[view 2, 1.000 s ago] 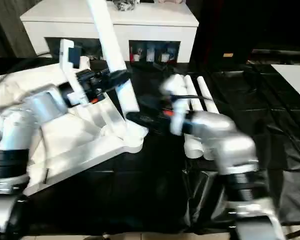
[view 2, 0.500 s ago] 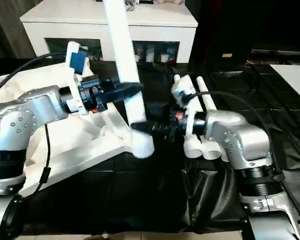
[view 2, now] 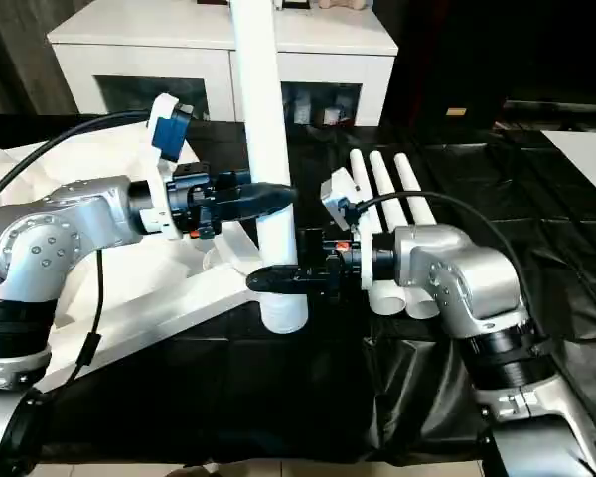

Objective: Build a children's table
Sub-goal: Move to table

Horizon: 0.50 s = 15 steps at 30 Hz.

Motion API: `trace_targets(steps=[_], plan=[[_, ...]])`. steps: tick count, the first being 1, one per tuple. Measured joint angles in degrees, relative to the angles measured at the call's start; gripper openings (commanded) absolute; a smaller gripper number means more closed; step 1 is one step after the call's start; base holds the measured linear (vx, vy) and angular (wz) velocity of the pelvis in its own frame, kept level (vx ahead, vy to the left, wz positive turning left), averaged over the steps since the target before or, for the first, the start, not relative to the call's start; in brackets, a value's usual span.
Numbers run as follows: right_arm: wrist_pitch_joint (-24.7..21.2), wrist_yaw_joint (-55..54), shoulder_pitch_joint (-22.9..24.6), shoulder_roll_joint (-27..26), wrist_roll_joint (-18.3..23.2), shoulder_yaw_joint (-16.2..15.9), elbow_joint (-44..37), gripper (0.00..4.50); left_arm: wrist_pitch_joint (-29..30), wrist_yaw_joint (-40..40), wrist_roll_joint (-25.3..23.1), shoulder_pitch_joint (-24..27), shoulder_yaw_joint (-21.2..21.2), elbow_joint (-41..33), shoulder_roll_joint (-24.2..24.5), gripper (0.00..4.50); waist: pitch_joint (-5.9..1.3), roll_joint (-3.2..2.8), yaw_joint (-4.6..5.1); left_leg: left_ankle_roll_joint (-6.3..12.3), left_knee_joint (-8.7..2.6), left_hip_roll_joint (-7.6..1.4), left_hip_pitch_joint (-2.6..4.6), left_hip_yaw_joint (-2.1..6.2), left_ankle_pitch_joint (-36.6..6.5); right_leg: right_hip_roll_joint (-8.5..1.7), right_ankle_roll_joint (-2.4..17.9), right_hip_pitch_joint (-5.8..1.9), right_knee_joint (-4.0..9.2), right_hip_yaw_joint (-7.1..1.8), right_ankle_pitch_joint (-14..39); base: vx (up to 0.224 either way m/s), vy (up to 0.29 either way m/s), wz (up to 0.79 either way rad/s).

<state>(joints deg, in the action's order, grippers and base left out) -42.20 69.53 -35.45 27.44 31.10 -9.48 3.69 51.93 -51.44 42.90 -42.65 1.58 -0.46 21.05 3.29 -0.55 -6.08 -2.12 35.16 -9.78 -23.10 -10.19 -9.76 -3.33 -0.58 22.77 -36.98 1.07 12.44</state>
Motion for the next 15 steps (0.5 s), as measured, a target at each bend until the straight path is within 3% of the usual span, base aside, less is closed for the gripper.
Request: trace_targets(steps=[3, 4, 15], plan=[[-0.16, 1.01, 0.01, 0.35, 0.03, -0.11, -0.01, 3.03, -0.1, -0.69, -0.01, 0.0, 0.17, -0.04, 0.05, 1.84, 0.0, 0.0, -0.16, 0.0, 0.02, 0.0, 0.0, 0.0, 0.0, 0.0, 0.0, 0.0, -0.02, 0.0, 0.0, 0.0, 0.0, 0.0], [-0.21, 1.23, 0.02, 0.4, 0.07, -0.26, -0.02, 2.72, -0.21, -0.72, -0.01, 0.0, 0.27, -0.05, 0.05, 1.84, 0.0, 0.0, -0.21, 0.0, 0.03, 0.0, 0.0, 0.0, 0.0, 0.0, 0.0, 0.0, -0.02, -0.01, 0.0, 0.0, 0.0, 0.0], [-0.87, 1.7, 1.4, 0.8, 0.27, -1.11, -0.36, 1.94, -0.26, -1.46, 0.03, 0.0, 1.48, -0.1, -0.31, 1.84, 0.0, 0.0, -0.37, 0.0, 0.1, 0.0, -0.01, 0.0, 0.0, 0.0, 0.01, -0.01, -0.04, -0.01, 0.0, 0.0, 0.0, 0.0]])
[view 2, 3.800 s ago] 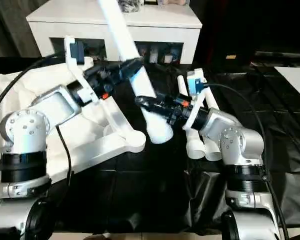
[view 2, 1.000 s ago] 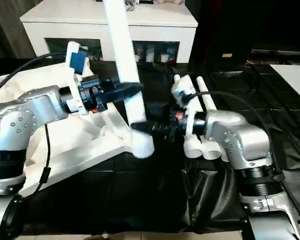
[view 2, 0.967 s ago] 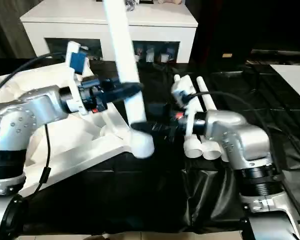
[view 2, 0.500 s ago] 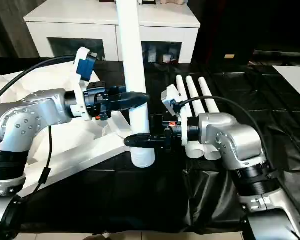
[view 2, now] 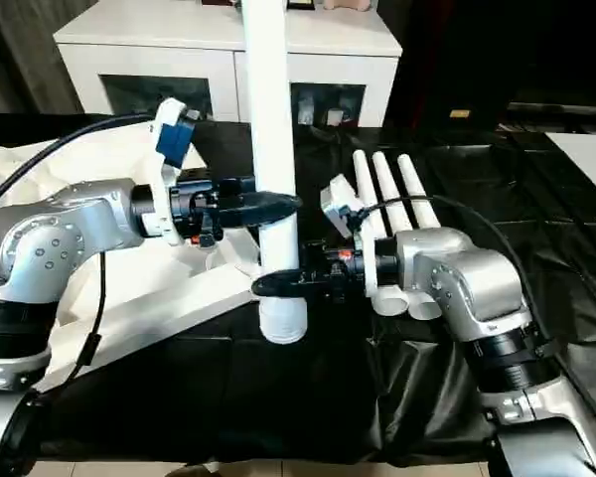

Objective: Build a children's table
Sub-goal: Move to table

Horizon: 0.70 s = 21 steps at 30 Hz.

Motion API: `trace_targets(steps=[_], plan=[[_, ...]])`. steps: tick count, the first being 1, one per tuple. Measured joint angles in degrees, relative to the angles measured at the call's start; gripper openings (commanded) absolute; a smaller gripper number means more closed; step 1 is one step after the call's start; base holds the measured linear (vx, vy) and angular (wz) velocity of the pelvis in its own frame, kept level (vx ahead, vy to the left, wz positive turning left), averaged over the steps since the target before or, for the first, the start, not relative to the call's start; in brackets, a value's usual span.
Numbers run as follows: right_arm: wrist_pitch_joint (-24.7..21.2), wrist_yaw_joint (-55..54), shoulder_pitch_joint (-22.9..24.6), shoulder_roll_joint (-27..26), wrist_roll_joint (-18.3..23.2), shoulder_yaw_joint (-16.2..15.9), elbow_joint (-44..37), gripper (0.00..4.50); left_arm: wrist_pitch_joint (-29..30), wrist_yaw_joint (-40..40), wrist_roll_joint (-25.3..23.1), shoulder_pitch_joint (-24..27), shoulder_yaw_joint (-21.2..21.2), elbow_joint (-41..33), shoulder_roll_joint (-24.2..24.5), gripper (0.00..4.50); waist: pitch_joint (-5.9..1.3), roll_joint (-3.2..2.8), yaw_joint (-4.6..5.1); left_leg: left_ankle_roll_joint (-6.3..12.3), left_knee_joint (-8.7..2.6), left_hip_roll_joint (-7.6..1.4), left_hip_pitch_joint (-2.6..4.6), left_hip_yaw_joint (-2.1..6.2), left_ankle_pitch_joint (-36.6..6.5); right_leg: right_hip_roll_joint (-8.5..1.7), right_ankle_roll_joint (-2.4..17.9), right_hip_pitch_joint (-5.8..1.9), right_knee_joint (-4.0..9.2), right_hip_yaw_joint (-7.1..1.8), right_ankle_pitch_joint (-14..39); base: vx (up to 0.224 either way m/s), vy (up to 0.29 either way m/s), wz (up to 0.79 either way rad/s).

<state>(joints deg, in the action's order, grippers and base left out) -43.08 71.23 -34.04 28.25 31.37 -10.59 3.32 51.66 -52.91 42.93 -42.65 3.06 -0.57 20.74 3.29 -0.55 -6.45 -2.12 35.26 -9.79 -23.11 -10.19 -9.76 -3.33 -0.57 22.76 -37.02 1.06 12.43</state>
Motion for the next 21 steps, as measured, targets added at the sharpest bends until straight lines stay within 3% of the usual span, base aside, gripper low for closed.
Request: trace_targets(steps=[5, 8, 14, 21], plan=[[0.01, -0.64, 0.39, -0.39, 0.22, 0.18, -0.38, 1.86, 1.3, 0.74, 0.31, 0.01, -0.32, -0.86, 0.13, 1.84, -0.01, -0.01, 0.01, 0.0, 0.01, -0.01, 0.02, 0.0, 0.0, 0.0, 0.02, 0.0, -0.02, 0.0, -0.01, 0.0, 0.0, 0.0], [-0.22, -1.18, 0.85, -0.94, 0.89, 0.61, -0.52, 1.85, 2.5, 1.18, 1.08, 0.01, -0.94, -0.91, 0.16, 2.54, -0.01, -0.01, 0.01, 0.0, 0.01, -0.01, 0.02, 0.0, 0.0, 0.0, 0.02, 0.0, -0.02, 0.0, -0.01, 0.0, 0.0, 0.0], [-0.52, -3.37, 2.72, -1.57, 2.0, 1.7, -1.77, 1.85, 2.31, 0.67, 2.4, 0.14, -2.11, -0.89, 0.55, 2.97, -0.02, -0.07, -0.11, 0.0, 0.02, 0.0, 0.01, 0.0, 0.0, 0.0, 0.02, -0.01, -0.02, 0.0, -0.02, 0.0, 0.0, 0.0], [-1.34, -5.71, 3.65, -1.25, 2.87, 5.37, -3.11, 1.85, 2.15, -0.38, 3.6, 0.14, -4.5, -0.71, 1.47, 3.38, -0.06, -0.32, -0.1, -0.01, 0.03, 0.0, 0.02, 0.01, 0.0, 0.0, 0.05, -0.02, -0.01, 0.01, -0.03, 0.0, 0.0, 0.0]])
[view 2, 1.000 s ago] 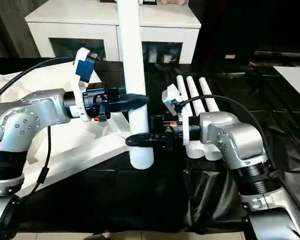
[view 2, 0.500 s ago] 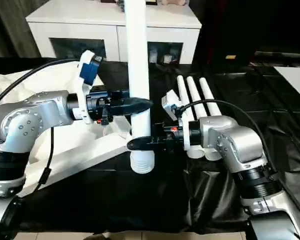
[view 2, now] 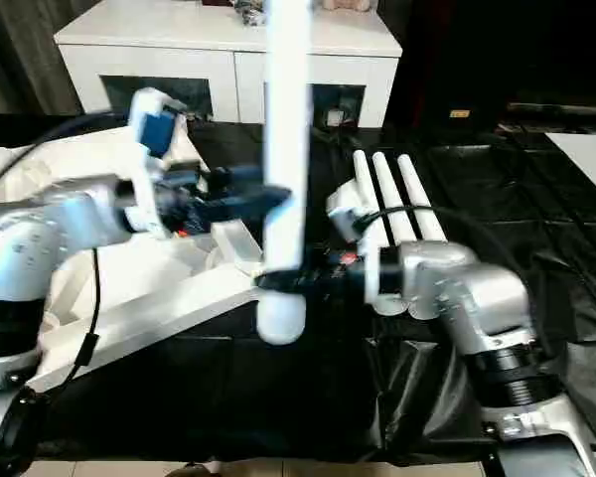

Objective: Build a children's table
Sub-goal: Move to table

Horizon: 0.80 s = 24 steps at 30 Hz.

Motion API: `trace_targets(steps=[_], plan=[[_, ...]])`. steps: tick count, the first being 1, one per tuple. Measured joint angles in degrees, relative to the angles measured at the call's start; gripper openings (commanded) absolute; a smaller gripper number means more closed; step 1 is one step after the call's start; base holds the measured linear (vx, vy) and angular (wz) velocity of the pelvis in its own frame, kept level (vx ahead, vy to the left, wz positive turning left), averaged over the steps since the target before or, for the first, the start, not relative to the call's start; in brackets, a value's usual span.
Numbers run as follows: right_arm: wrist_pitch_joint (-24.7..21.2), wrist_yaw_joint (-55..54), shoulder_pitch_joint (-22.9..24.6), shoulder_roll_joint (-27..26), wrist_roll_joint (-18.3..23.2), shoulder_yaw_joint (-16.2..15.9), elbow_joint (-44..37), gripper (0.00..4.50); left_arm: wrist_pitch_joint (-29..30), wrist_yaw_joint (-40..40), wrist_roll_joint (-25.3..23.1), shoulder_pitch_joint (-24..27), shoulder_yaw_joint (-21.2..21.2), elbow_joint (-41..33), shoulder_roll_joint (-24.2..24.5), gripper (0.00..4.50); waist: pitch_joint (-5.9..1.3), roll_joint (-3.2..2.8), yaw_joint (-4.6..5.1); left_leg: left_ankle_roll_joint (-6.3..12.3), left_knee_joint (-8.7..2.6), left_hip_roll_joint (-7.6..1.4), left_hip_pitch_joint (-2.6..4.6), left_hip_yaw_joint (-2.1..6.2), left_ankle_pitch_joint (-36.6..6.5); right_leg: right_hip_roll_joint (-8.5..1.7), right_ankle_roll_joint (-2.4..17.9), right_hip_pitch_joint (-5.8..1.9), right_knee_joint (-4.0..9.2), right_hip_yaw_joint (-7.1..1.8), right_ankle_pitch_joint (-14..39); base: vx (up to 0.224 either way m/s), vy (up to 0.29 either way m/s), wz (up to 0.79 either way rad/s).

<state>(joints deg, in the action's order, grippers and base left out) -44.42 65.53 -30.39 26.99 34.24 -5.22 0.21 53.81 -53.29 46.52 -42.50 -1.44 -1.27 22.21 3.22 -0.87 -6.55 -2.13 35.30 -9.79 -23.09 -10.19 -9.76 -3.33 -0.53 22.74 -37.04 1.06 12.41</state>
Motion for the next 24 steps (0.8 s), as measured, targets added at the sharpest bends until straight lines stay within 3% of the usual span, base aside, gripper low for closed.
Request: trace_targets(steps=[3, 6, 9, 11, 13, 18, 22, 24], plan=[[1.16, -2.89, 0.99, -0.24, -0.34, 1.32, -0.1, 1.85, -2.88, 1.65, -1.77, 0.69, -0.73, 0.8, 0.46, 3.66, 0.01, -0.53, 0.08, 0.0, 0.03, 0.0, 0.03, 0.01, 0.0, 0.0, 0.02, -0.06, 0.03, 0.0, -0.01, 0.0, 0.0, 0.0], [4.88, -9.9, 1.61, -1.4, -3.11, 4.38, -0.56, 1.85, -8.9, 6.82, -6.96, 5.16, -3.69, 2.87, 1.45, 3.73, -0.06, -1.78, 0.51, 0.0, 0.09, 0.03, 0.03, 0.01, 0.0, -0.02, 0.03, -0.06, 0.02, -0.06, -0.05, 0.0, 0.0, 0.0], [8.86, -19.23, 2.09, -1.86, -9.97, 5.48, -1.52, 1.85, -14.42, 13.34, -11.58, 9.7, -7.01, 2.86, 0.96, 3.73, -0.06, -1.98, 0.76, -0.08, 0.01, -0.06, 0.01, 0.08, 0.03, 0.06, 0.02, 0.01, 0.0, 0.03, -0.04, 0.0, 0.0, 0.0], [15.49, -27.99, 4.7, -4.97, -17.26, 5.16, -3.16, 1.85, -18.63, 20.96, -15.68, 14.05, -9.55, 0.48, -1.05, 3.73, -0.18, -2.24, 0.97, -0.11, -0.02, -0.07, 0.02, 0.1, 0.04, 0.07, -0.03, -0.02, 0.05, 0.05, -0.01, 0.0, 0.0, 0.0], [17.78, -34.57, 6.97, -7.73, -21.57, 3.7, -4.05, 1.85, -21.56, 26.83, -19.58, 17.85, -10.41, -1.37, -2.83, 3.73, -0.06, -2.54, 1.39, -0.1, -0.03, -0.04, -0.04, 0.09, 0.03, 0.06, -0.06, 0.02, 0.07, 0.04, 0.0, 0.0, 0.0, 0.0], [22.59, -44.99, 8.69, -13.91, -25.82, 2.56, -4.13, 1.85, -28.46, 37.63, -26.34, 23.49, -11.68, -5.34, -8.52, 3.73, -0.04, -2.84, 1.55, -0.09, -0.05, -0.03, -0.03, 0.1, 0.02, 0.06, -0.08, 0.03, 0.1, 0.01, 0.01, 0.0, 0.0, 0.0], [22.73, -50.5, 11.11, -18.62, -24.21, 6.16, -3.74, 1.85, -32.39, 45.1, -32.38, 31.61, -10.81, -9.28, -11.88, 3.73, -0.2, -1.79, 1.44, -0.1, -0.36, -0.03, 0.02, 0.08, 0.03, 0.08, -0.22, 0.11, 0.17, 0.01, 0.07, 0.0, 0.0, 0.0], [22.47, -49.52, 11.89, -19.19, -21.95, 7.84, -3.32, 1.85, -32.39, 45.66, -34.16, 34.25, -9.35, -9.35, -11.21, 3.73, -0.18, -1.65, 1.29, -0.1, -0.38, -0.03, -0.03, 0.08, 0.03, 0.08, -0.23, 0.12, 0.23, 0.01, 0.07, 0.0, 0.0, 0.0]])
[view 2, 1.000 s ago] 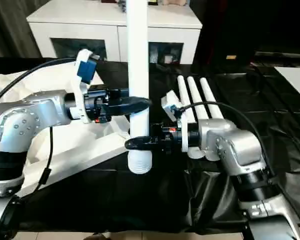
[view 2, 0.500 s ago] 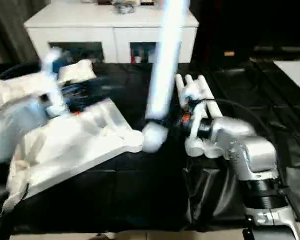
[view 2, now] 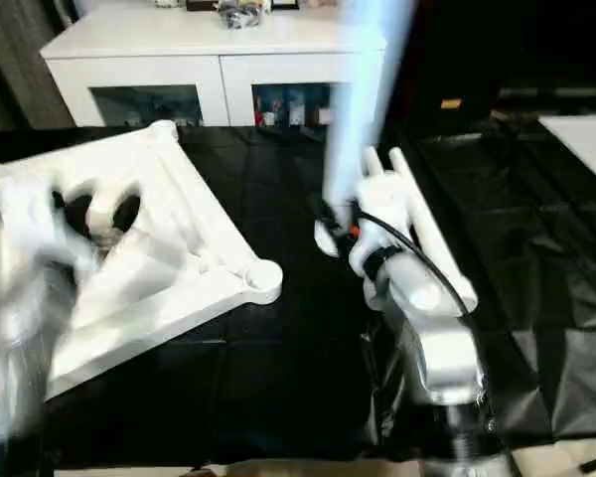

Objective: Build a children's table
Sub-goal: Move to table

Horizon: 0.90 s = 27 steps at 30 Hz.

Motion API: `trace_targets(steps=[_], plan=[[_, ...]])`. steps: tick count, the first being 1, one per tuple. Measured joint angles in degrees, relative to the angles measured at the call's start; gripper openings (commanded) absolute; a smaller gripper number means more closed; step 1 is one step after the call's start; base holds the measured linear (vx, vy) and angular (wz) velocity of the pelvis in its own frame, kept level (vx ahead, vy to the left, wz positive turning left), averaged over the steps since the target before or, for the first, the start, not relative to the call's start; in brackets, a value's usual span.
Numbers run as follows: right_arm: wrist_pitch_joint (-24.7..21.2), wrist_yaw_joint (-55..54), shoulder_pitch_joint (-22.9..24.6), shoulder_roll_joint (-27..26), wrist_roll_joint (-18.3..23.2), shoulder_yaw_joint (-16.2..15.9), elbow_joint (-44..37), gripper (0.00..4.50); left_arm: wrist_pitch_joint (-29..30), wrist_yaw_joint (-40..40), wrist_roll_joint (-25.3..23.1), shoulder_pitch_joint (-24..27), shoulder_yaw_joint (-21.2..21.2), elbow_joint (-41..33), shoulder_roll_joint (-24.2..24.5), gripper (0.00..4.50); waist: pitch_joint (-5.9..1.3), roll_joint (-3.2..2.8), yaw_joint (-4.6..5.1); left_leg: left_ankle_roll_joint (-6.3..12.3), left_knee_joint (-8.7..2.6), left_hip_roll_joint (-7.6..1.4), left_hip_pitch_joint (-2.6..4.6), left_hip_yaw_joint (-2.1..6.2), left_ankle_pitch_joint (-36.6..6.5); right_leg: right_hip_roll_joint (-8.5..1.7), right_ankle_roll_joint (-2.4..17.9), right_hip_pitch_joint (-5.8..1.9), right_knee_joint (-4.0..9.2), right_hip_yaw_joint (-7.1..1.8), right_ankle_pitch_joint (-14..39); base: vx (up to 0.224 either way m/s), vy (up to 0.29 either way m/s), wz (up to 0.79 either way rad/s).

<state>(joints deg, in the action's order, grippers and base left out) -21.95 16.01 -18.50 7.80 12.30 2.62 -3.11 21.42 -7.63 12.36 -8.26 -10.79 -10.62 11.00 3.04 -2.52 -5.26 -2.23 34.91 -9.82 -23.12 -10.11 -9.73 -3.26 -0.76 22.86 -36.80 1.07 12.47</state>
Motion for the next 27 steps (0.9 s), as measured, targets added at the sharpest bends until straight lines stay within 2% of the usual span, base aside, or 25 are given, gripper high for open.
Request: trace_targets(steps=[3, 7, 12, 16, 17, 18, 19, 20, 21, 22, 23, 24, 25, 26, 27], plan=[[0.59, 2.56, 1.11, 0.13, 1.18, -0.07, 0.09, 1.85, -1.33, -0.07, -2.44, 2.27, 3.06, -0.91, 0.59, 3.73, -0.01, 0.08, -0.12, 0.01, -0.01, 0.03, -0.01, -0.01, 0.0, -0.01, -0.08, -0.08, 0.19, -0.03, -0.05, 0.0, 0.0, 0.0], [2.53, 5.28, 2.54, 2.04, 1.03, -2.21, 0.74, 1.85, -4.28, -0.83, -4.31, 3.34, 6.83, -0.2, -1.29, 3.73, -0.05, 0.13, -0.2, 0.01, -0.15, 0.06, -0.03, -0.02, -0.01, -0.01, -0.38, -0.19, 0.61, -0.06, -0.25, 0.0, 0.0, 0.0], [3.5, 5.79, 3.58, 2.79, -1.01, -3.36, 0.94, 1.85, -6.06, -0.24, -5.16, 4.92, 8.71, 0.17, -3.21, 3.73, -0.06, 0.18, 0.3, 0.02, -0.2, 0.06, -0.04, -0.1, 0.0, -0.01, -0.37, -0.08, 0.66, -0.12, -0.38, 0.0, 0.0, 0.0], [4.0, 6.74, 3.63, 3.82, -1.56, -3.83, 0.91, 1.85, -6.32, 2.51, -6.23, 5.52, 8.67, 0.13, -4.32, 3.73, -0.06, 0.19, 0.28, 0.02, -0.27, 0.05, 0.0, -0.09, 0.0, 0.0, -0.37, -0.04, 0.66, -0.1, -0.38, 0.0, 0.0, 0.0], [4.0, 6.98, 3.73, 3.85, -1.56, -4.07, 0.87, 1.85, -6.43, 3.0, -6.52, 5.52, 8.7, 0.05, -4.61, 3.73, -0.04, 0.27, 0.3, 0.03, -0.3, 0.15, -0.15, 0.18, 0.0, -0.1, -0.36, -0.14, 0.69, 0.22, -0.38, 0.0, 0.0, 0.0], [4.02, 7.06, 4.27, 3.95, -1.54, -4.3, 0.63, 1.85, -6.53, 3.43, -6.94, 5.49, 8.89, -0.23, -4.86, 3.73, -0.11, 0.13, 0.69, 0.11, -0.28, 0.42, -0.62, 1.25, 0.06, -0.44, -0.31, -0.38, 0.87, 1.48, -0.37, -0.002, -0.019, 0.28], [4.01, 7.1, 5.04, 4.06, -1.52, -4.55, 0.5, 1.85, -6.65, 3.91, -7.5, 5.54, 9.05, -0.65, -5.16, 3.73, -0.06, 0.01, 1.26, 0.22, -0.22, 0.5, -1.15, 2.79, 0.19, -0.49, 0.02, -0.96, 1.42, 2.94, -0.41, 0.006, -0.048, 0.53], [4.01, 7.05, 5.2, 3.95, -1.49, -4.87, 0.51, 1.85, -6.71, 4.23, -7.52, 5.73, 8.74, -0.84, -5.48, 3.73, 0.0, -0.28, 1.9, 0.13, -0.08, 0.53, -1.43, 4.07, 0.27, -0.31, 0.78, -1.44, 1.66, 3.97, -0.29, 0.006, -0.048, 0.53], [4.02, 7.02, 5.19, 3.69, -1.42, -5.11, 0.44, 1.85, -6.75, 4.3, -7.43, 5.85, 8.35, -0.87, -5.84, 3.73, 0.13, -0.55, 2.3, -0.09, 0.03, 0.72, -1.58, 5.7, 0.45, -0.05, 1.74, -1.87, 1.43, 4.86, 0.11, 0.005, -0.077, 0.49], [4.02, 7.08, 5.18, 3.26, -1.34, -5.46, 0.33, 1.85, -6.77, 4.46, -7.42, 6.05, 8.02, -0.89, -5.97, 3.73, 0.16, -0.53, 2.93, -0.62, 0.04, 1.3, -1.5, 7.54, 0.78, 0.2, 4.24, -1.88, 0.0, 5.38, 1.4, 0.001, -0.116, 0.45], [4.02, 7.2, 5.17, 3.01, -1.29, -5.71, 0.24, 1.85, -6.76, 4.67, -7.41, 6.21, 7.51, -0.87, -5.96, 3.73, 0.13, -0.33, 3.06, -0.81, 0.04, 0.87, -1.17, 7.44, 0.9, 0.57, 5.29, -1.84, -0.78, 5.02, 2.2, 0.001, -0.116, 0.45], [4.02, 7.46, 5.17, 3.03, -1.28, -5.8, -0.17, 1.85, -6.81, 4.69, -7.28, 6.15, 7.09, -0.88, -5.96, 3.73, 0.05, -0.1, 2.87, -0.9, -0.01, 0.4, -0.86, 6.63, 0.93, 0.7, 5.01, -1.83, -1.83, 4.39, 2.77, 0.011, -0.185, 0.35], [4.21, 7.69, 5.09, 3.12, -1.27, -5.74, -0.72, 1.85, -6.95, 4.69, -7.13, 6.07, 6.95, -0.97, -5.85, 3.73, -0.06, 0.5, 2.81, -0.88, -0.02, -0.15, -0.69, 5.41, 0.9, 0.64, 2.56, -1.75, -2.27, 3.86, 3.04, 0.014, -0.197, 0.19], [4.42, 8.04, 5.11, 3.51, -1.23, -5.72, -0.71, 1.85, -6.99, 4.71, -7.31, 6.06, 7.17, -0.98, -5.91, 3.73, -0.05, 0.89, 2.13, -0.35, 0.01, -0.24, -0.51, 4.26, 0.49, 0.61, 2.05, -1.49, -2.36, 3.8, 2.94, 0.014, -0.197, 0.19], [4.44, 8.31, 5.13, 4.03, -1.25, -5.73, -0.69, 1.85, -6.99, 4.58, -7.48, 5.99, 7.68, -0.98, -5.88, 3.73, 0.12, 1.25, 1.1, 1.06, -0.04, -0.22, -0.35, 3.6, -0.41, 0.49, 1.94, -1.37, -2.3, 3.67, 3.03, -0.015, -0.173, 0.02]])
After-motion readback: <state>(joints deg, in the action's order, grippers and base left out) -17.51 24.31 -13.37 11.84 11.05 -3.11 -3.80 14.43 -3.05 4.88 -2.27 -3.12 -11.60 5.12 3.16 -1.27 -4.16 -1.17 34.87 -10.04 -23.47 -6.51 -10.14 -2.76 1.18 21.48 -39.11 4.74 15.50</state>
